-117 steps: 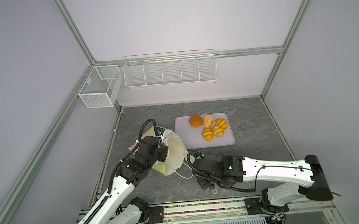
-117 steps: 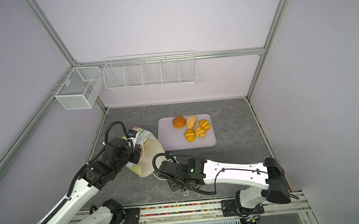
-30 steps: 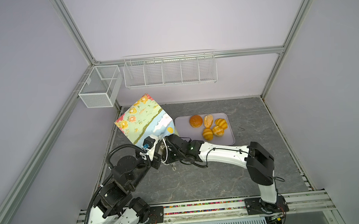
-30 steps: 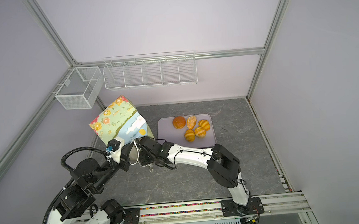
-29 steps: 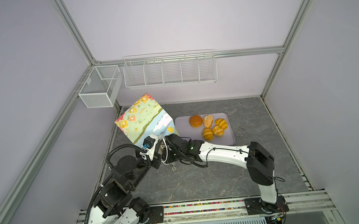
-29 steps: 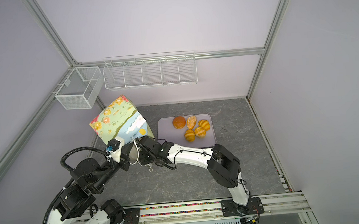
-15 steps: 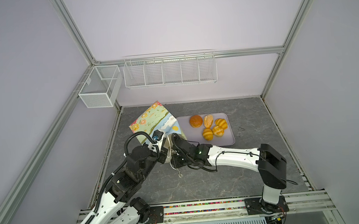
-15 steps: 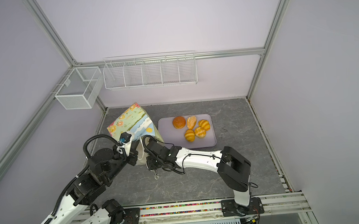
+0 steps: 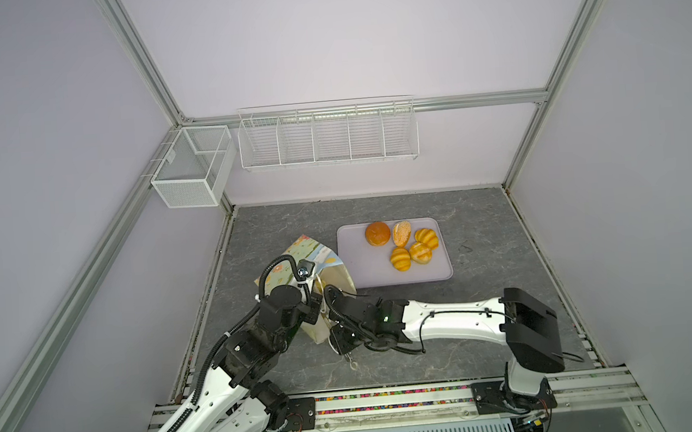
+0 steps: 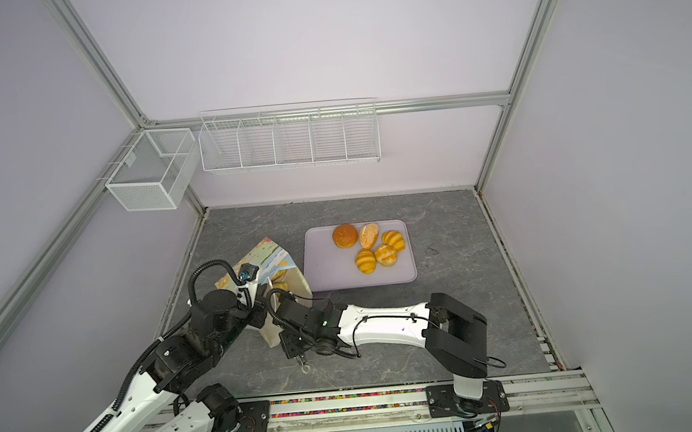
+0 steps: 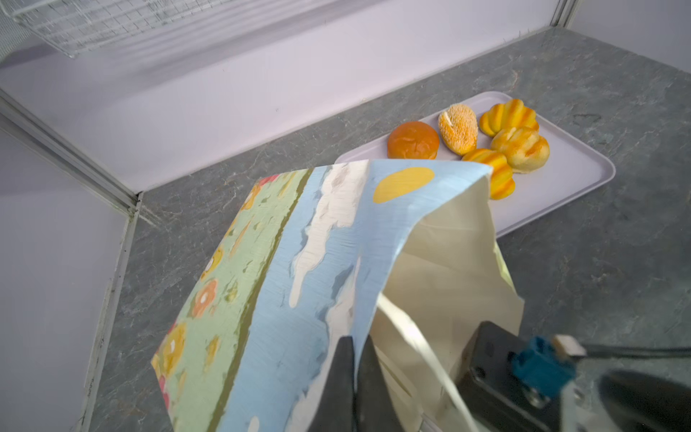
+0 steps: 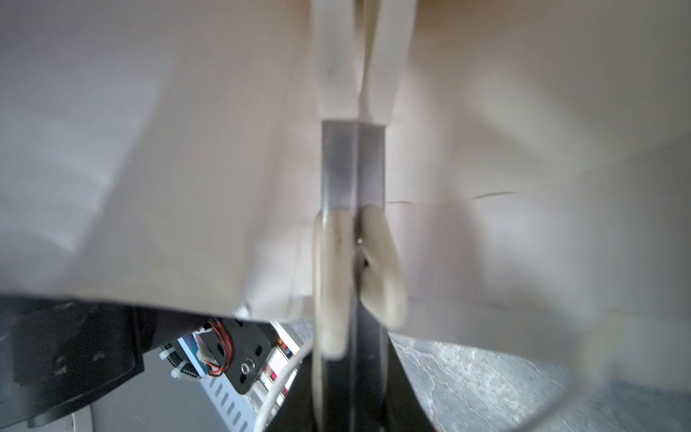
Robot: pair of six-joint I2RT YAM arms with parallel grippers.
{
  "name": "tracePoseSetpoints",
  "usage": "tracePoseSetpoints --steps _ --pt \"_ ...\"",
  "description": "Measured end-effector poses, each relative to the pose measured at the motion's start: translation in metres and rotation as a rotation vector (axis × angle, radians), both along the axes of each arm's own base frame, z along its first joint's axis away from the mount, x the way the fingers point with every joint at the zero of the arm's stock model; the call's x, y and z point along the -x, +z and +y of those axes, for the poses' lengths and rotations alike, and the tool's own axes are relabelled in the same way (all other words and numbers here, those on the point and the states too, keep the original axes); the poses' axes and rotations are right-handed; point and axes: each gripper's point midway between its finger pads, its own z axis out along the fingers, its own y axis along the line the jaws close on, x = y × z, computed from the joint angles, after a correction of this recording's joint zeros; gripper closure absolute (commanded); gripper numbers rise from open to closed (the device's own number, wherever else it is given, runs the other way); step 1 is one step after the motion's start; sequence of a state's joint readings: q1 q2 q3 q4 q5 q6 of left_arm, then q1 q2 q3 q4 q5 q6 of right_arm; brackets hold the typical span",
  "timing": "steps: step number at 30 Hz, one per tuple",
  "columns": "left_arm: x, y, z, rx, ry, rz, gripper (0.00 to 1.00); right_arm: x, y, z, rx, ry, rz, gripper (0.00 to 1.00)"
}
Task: Take the fake bread out of the paper bag
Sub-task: 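Lower the bag toward the table with the left gripper while tongs probe inside, then push the tongs deeper into the bag toward the remaining yellow roll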
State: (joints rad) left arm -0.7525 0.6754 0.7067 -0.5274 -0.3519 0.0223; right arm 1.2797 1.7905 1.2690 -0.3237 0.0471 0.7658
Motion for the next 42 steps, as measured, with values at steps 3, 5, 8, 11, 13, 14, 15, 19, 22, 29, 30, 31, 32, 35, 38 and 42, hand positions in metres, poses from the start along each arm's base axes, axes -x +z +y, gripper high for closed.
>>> tracePoseSetpoints --steps 3,5,8,11,13,14,15,19,22,29,30,31,32,35,38,42 --pt "0.002 -0.01 0.001 -0.006 0.003 0.019 1.0 0.007 -0.002 -0.011 0.031 0.004 -0.005 0.93" --pt "0.002 -0.012 0.001 -0.007 0.005 0.025 1.0 0.012 0.001 -0.018 0.044 0.007 -0.01 0.93" --pt "0.002 -0.014 0.002 -0.008 0.009 0.033 1.0 0.017 0.009 -0.023 0.051 0.014 -0.022 0.9" --pt "0.003 -0.015 0.002 -0.011 0.007 0.038 1.0 0.02 0.01 -0.03 0.082 0.036 -0.051 0.84" --pt "0.004 -0.015 0.002 -0.011 0.004 0.041 1.0 0.018 0.007 -0.037 0.126 0.058 -0.084 0.81" --pt "0.004 -0.016 0.001 -0.011 0.0 0.044 1.0 0.017 0.006 -0.041 0.154 0.072 -0.105 0.8" --pt "0.005 -0.016 0.001 -0.011 -0.004 0.047 1.0 0.015 0.006 -0.046 0.185 0.087 -0.131 0.8" --pt "0.009 -0.018 -0.001 -0.009 -0.024 0.061 1.0 0.005 0.01 -0.054 0.279 0.15 -0.233 0.8" --pt "0.012 -0.016 0.0 -0.005 -0.032 0.064 1.0 -0.004 0.013 -0.053 0.347 0.192 -0.295 0.79" --pt "0.017 0.0 0.0 0.006 -0.053 0.064 1.0 -0.012 0.008 -0.062 0.455 0.246 -0.348 0.71" --pt "0.017 0.002 0.0 0.006 -0.054 0.064 1.0 -0.012 0.008 -0.064 0.465 0.249 -0.349 0.69" --pt "0.017 0.002 0.0 0.004 -0.055 0.066 1.0 -0.012 0.007 -0.065 0.47 0.251 -0.348 0.67" --pt "0.017 0.002 0.0 0.001 -0.058 0.069 1.0 -0.012 0.007 -0.066 0.475 0.253 -0.347 0.65" --pt "0.018 0.0 -0.003 -0.006 -0.067 0.084 1.0 -0.011 0.006 -0.069 0.489 0.26 -0.343 0.6" --pt "0.017 -0.004 -0.005 -0.013 -0.073 0.098 1.0 -0.01 0.006 -0.07 0.495 0.263 -0.341 0.58" --pt "0.018 -0.005 -0.005 -0.013 -0.076 0.101 1.0 -0.011 0.006 -0.07 0.495 0.261 -0.346 0.57"
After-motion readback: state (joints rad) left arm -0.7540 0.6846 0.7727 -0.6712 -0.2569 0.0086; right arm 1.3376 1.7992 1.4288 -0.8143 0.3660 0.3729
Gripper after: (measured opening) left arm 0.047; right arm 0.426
